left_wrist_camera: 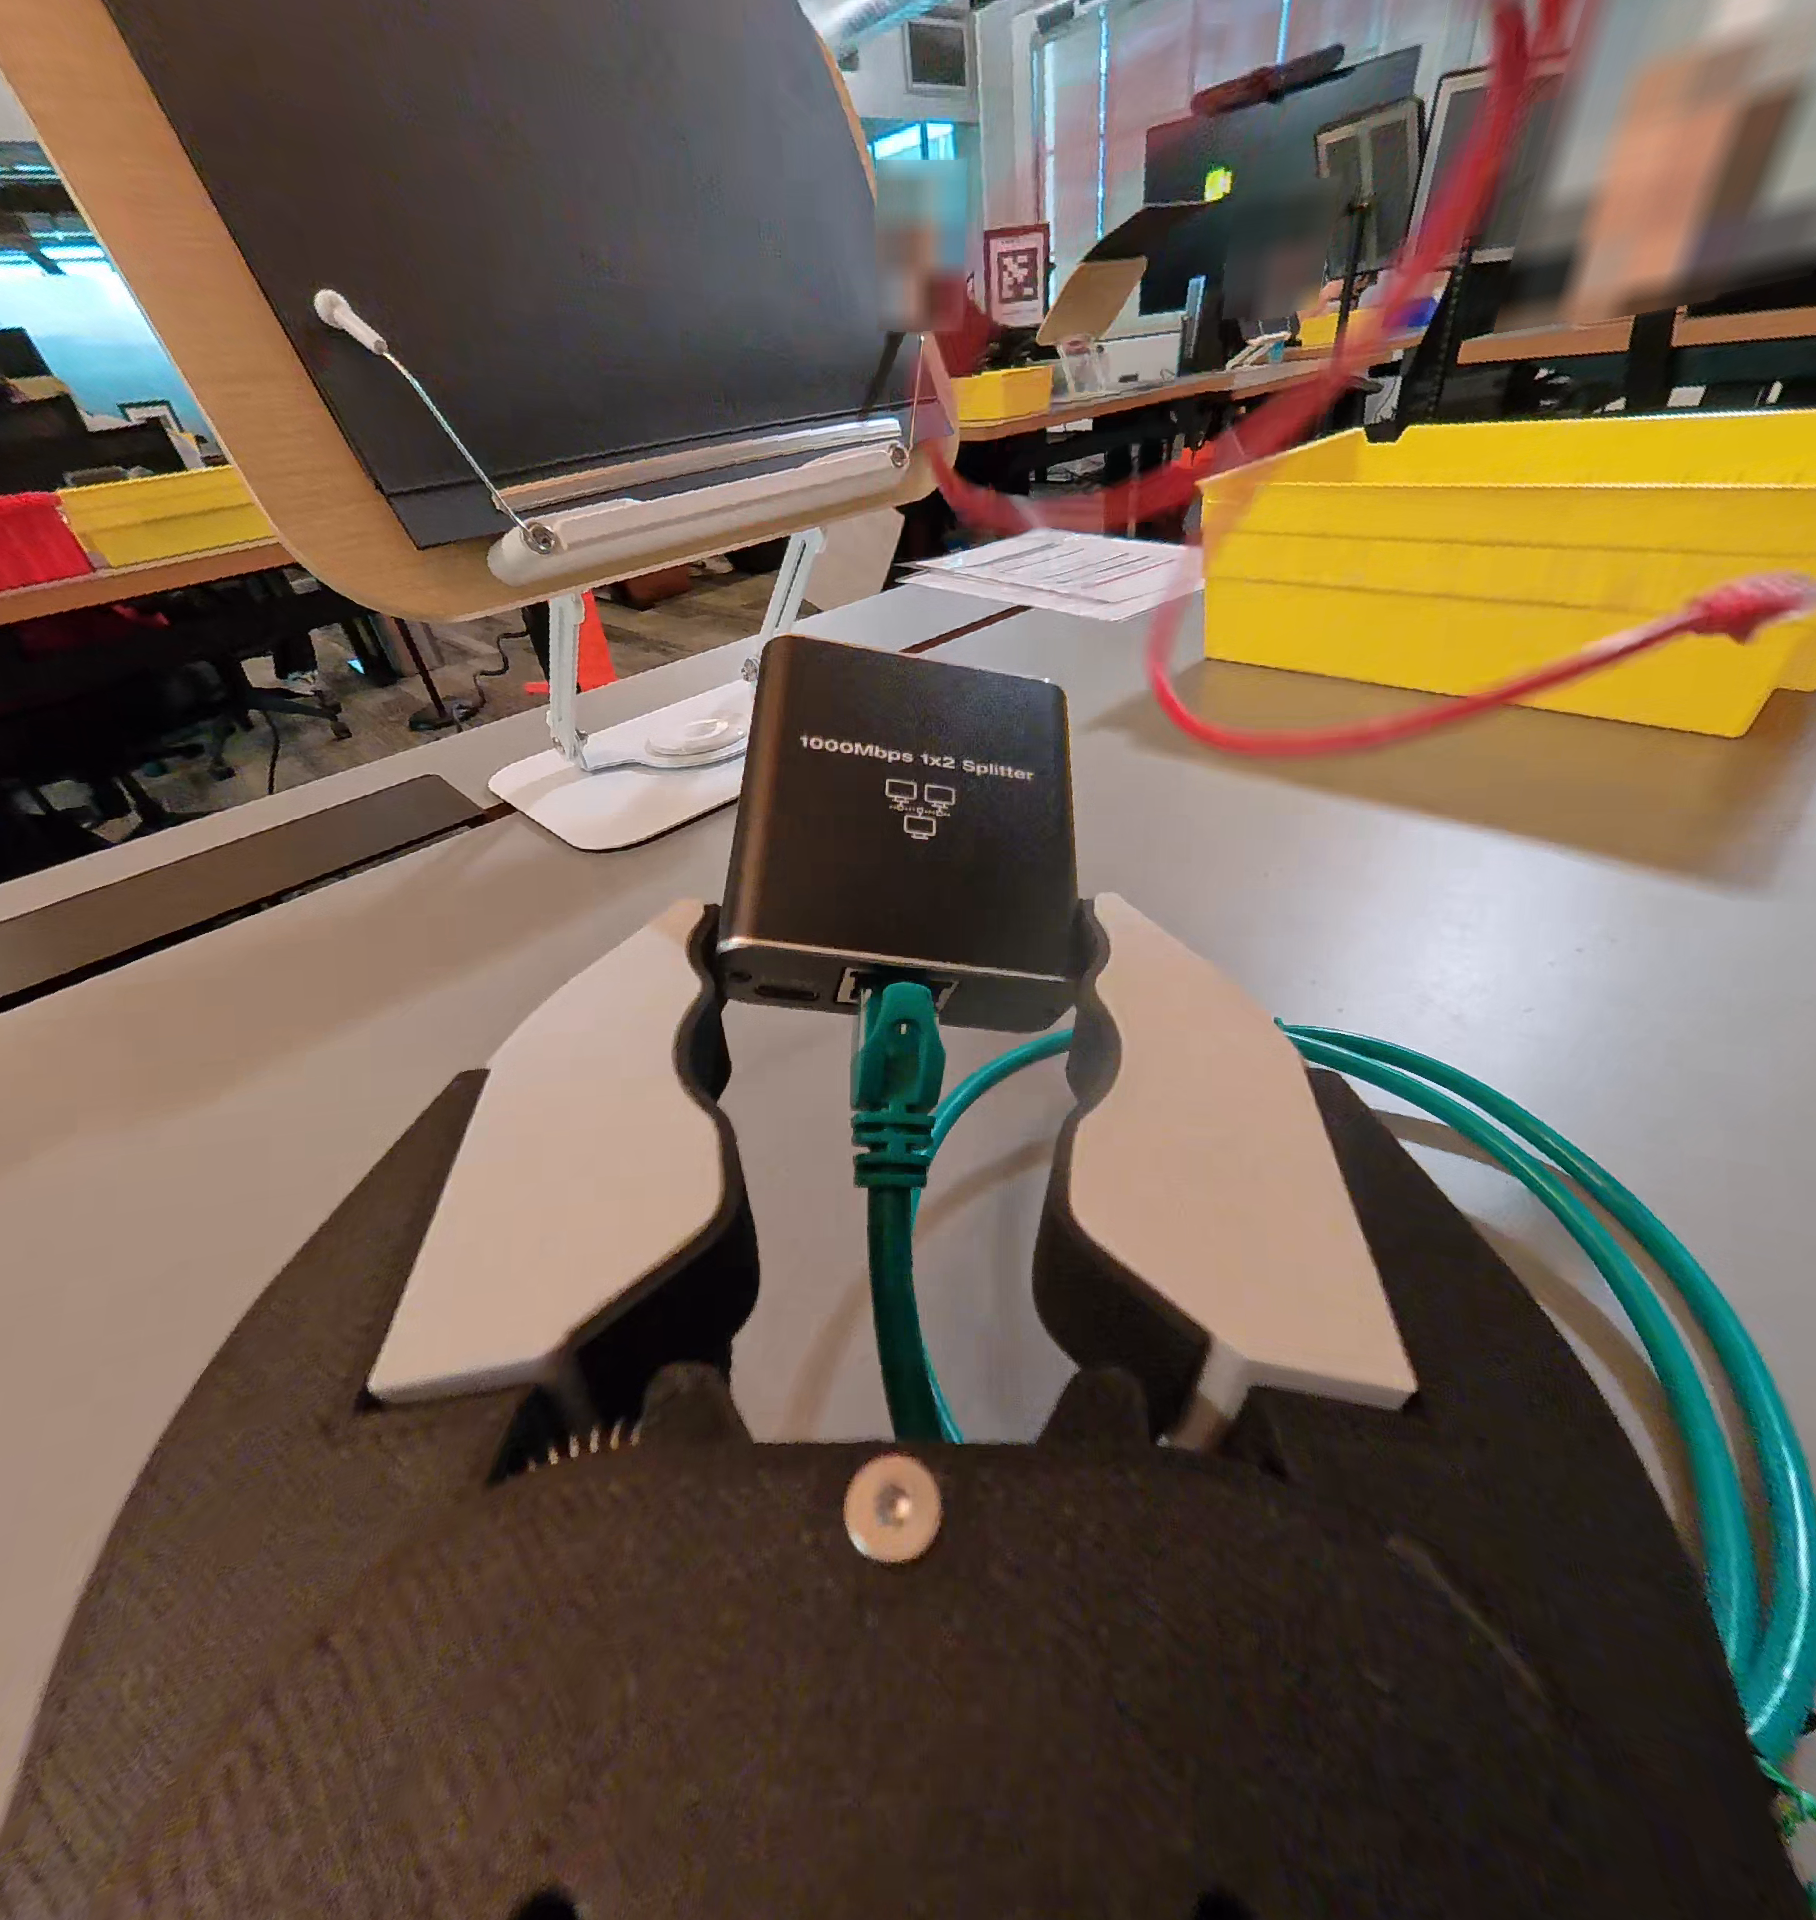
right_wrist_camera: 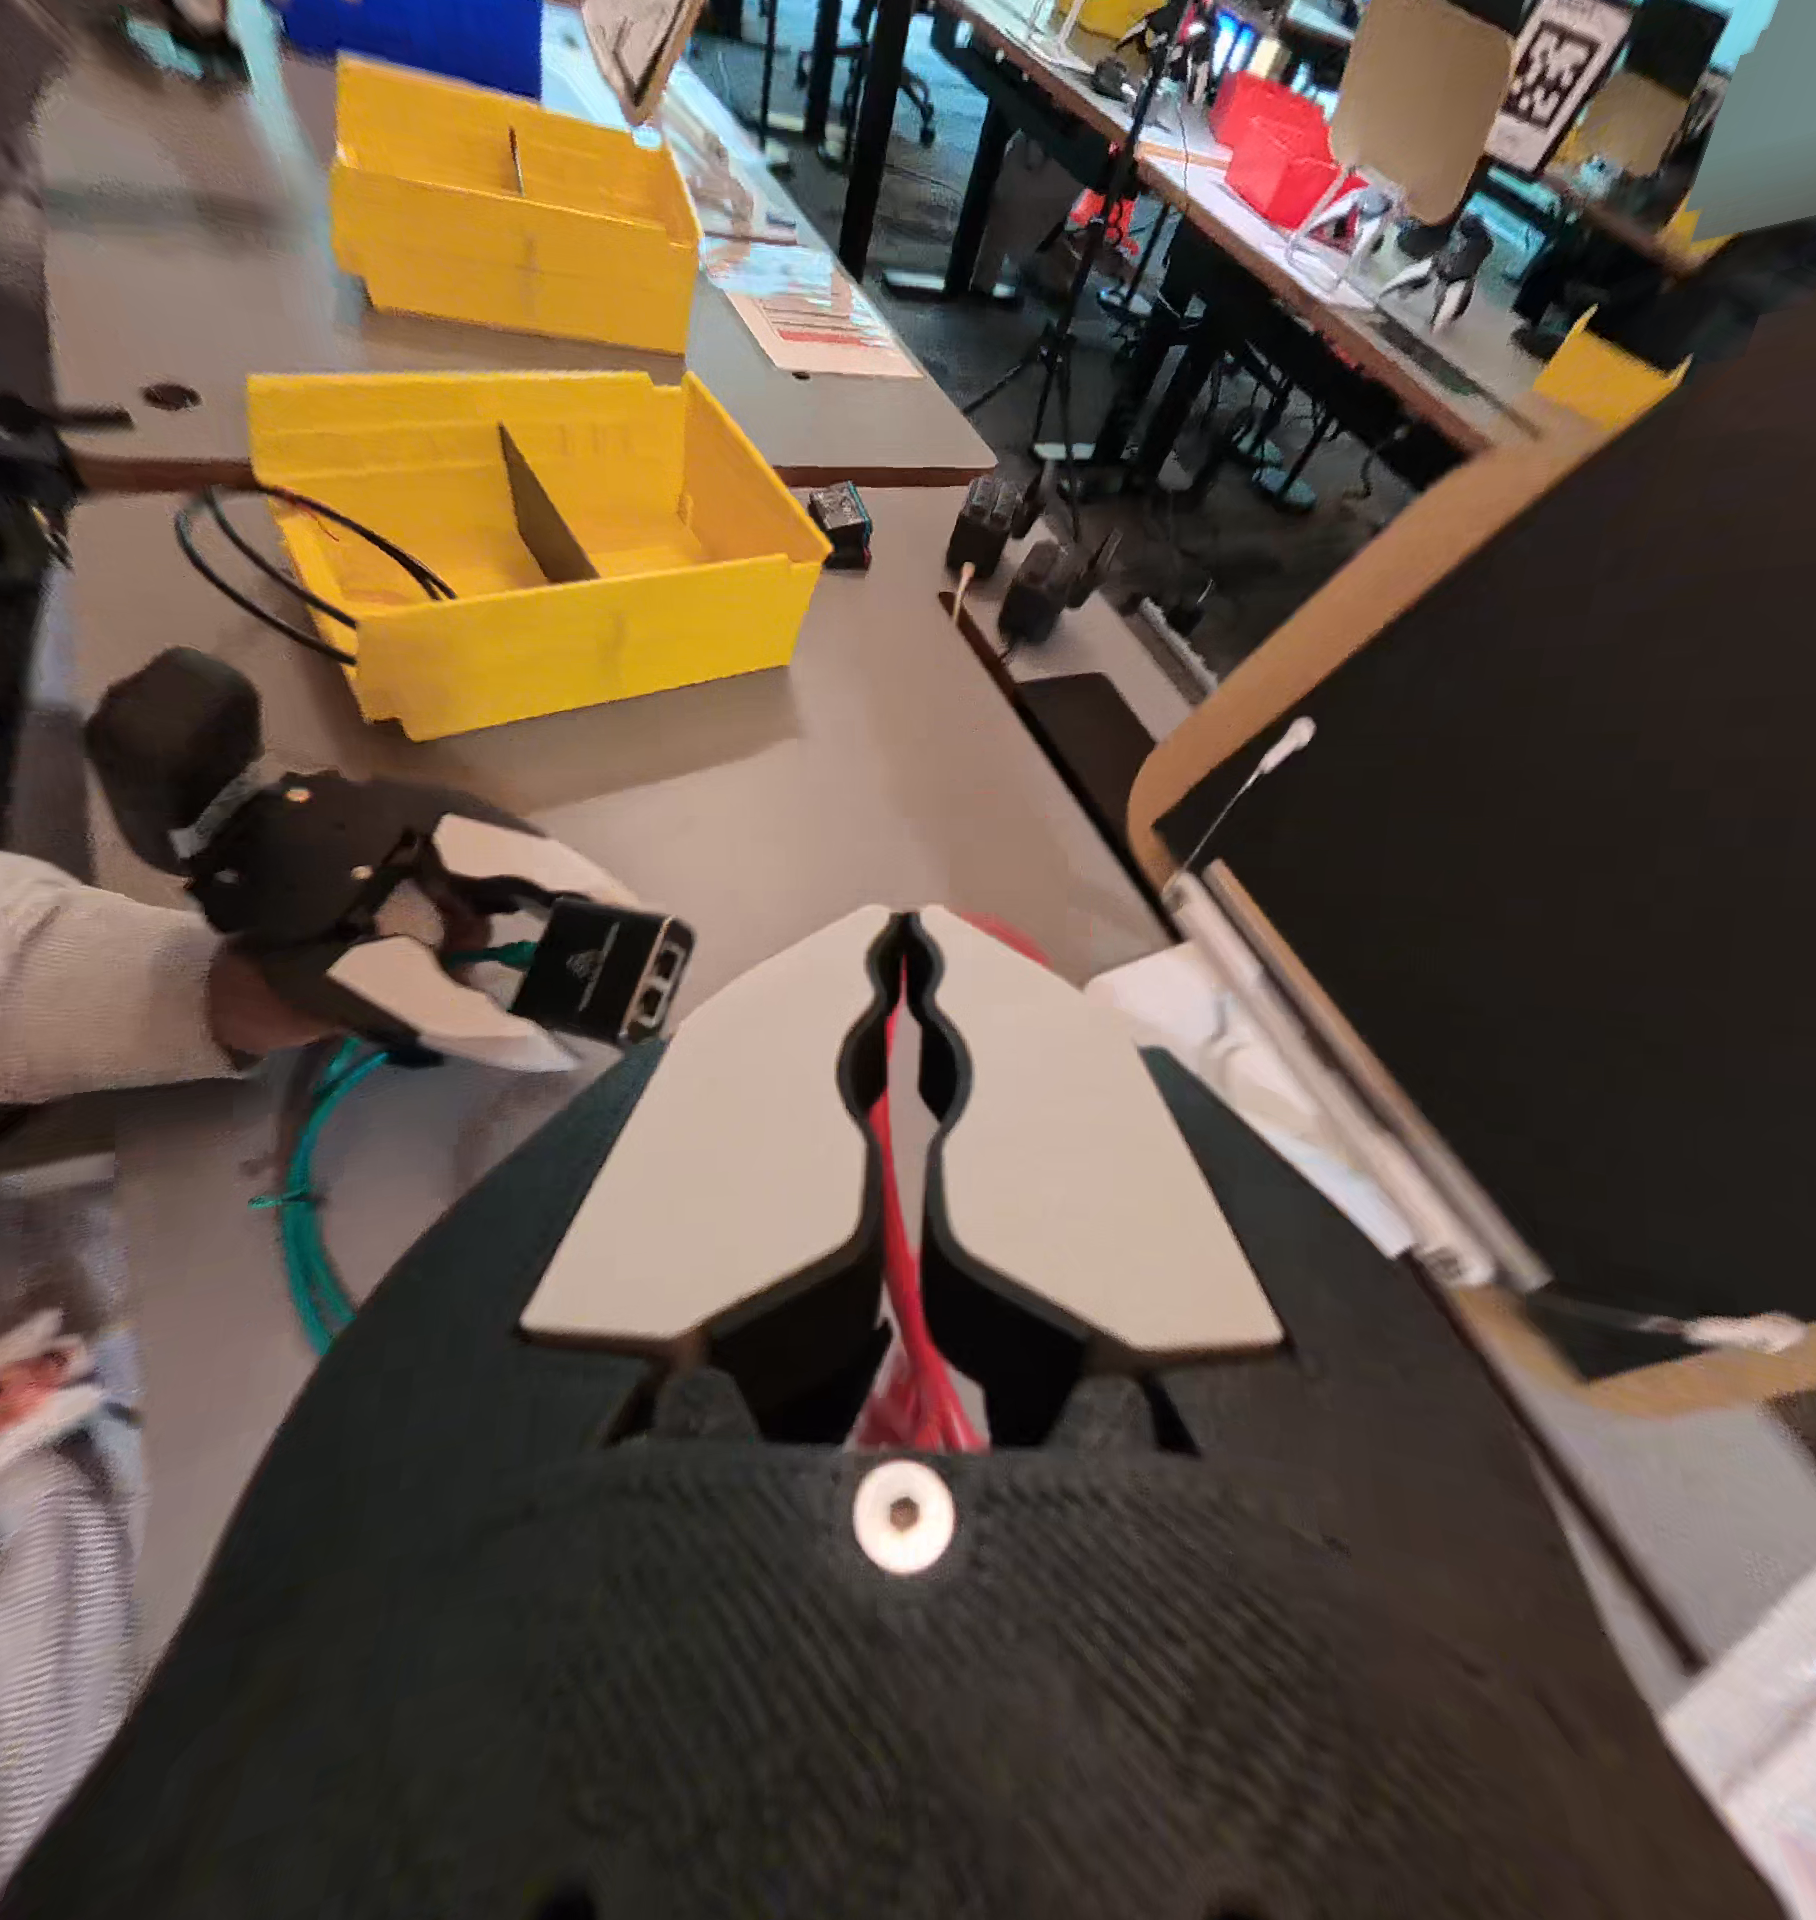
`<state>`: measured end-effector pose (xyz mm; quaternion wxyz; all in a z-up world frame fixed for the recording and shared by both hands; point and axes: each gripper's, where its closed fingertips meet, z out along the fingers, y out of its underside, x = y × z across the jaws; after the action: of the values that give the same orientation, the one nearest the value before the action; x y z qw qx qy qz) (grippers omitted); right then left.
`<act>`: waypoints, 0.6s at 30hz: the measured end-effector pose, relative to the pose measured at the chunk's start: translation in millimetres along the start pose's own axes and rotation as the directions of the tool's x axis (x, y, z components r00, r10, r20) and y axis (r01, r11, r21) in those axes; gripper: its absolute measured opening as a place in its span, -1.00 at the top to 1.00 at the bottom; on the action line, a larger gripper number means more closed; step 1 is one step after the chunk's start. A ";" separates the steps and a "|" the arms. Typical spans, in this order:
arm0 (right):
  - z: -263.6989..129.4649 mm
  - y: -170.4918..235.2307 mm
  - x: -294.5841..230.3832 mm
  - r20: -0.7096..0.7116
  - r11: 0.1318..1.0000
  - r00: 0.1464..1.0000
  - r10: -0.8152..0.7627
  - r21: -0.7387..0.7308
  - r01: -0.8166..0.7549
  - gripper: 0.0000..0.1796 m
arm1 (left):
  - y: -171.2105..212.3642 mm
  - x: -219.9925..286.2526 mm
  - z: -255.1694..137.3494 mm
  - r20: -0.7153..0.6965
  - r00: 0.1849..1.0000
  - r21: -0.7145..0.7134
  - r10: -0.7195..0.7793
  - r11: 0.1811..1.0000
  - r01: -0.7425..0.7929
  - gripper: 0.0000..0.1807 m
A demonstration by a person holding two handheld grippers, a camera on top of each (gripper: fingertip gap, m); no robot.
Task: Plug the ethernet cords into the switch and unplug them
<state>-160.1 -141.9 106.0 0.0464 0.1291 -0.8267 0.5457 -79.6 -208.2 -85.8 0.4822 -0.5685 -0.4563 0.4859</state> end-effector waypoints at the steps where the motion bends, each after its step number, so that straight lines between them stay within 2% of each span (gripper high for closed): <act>1: -4.4 12.0 -4.6 0.025 0.998 0.998 0.065 0.014 -0.066 1.00 | 0.1 0.0 0.1 0.000 1.000 -0.001 0.000 1.000 0.000 0.29; 4: -9.7 50.3 -14.6 0.083 0.973 0.970 0.229 -0.015 -0.229 1.00 | 0.6 0.4 0.5 0.003 1.000 -0.005 0.006 1.000 -0.006 0.29; 11: -34.0 136.7 -25.4 -0.022 0.939 0.952 0.306 -0.157 -0.305 1.00 | 2.6 5.7 2.5 -0.002 0.999 -0.025 0.051 0.998 -0.051 0.30; 14: -52.9 182.4 -39.5 -0.121 0.904 0.942 0.311 -0.269 -0.333 0.92 | 3.8 7.6 3.5 -0.006 0.998 -0.035 0.066 0.997 -0.066 0.30; 18: -61.5 250.6 -77.1 -0.180 0.801 0.930 0.321 -0.473 -0.368 0.65 | 3.7 6.7 3.4 -0.003 0.998 -0.034 0.060 0.998 -0.060 0.30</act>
<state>-156.0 19.9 -109.2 0.0158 -0.0648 -0.9457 0.3181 -82.0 -201.7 -90.4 0.4579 -0.5905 -0.4469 0.4918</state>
